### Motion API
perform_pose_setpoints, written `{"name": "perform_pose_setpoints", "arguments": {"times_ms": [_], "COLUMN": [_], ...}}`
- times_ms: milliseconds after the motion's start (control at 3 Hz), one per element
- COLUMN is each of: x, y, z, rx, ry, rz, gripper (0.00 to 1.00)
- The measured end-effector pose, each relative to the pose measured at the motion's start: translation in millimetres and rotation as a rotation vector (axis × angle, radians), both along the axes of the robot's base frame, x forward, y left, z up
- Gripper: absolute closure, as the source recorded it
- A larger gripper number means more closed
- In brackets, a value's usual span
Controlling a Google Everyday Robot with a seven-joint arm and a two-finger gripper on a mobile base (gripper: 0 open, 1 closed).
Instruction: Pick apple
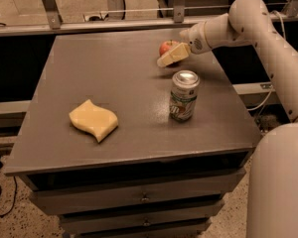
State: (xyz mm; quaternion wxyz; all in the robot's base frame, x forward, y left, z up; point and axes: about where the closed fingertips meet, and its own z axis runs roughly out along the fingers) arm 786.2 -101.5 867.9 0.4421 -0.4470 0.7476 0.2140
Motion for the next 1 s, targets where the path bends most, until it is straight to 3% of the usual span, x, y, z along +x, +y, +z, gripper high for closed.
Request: {"name": "perform_pose_setpoints", "arguments": {"times_ms": [333, 1000], "x": [0.7, -22.9], "y": [6.0, 30.1], "z": [-6.5, 21.1], "rx": [0.039, 0.117], "ry": [0.024, 0.013], "rz": [-0.003, 0.085], "gripper": [0.16, 0.63]}}
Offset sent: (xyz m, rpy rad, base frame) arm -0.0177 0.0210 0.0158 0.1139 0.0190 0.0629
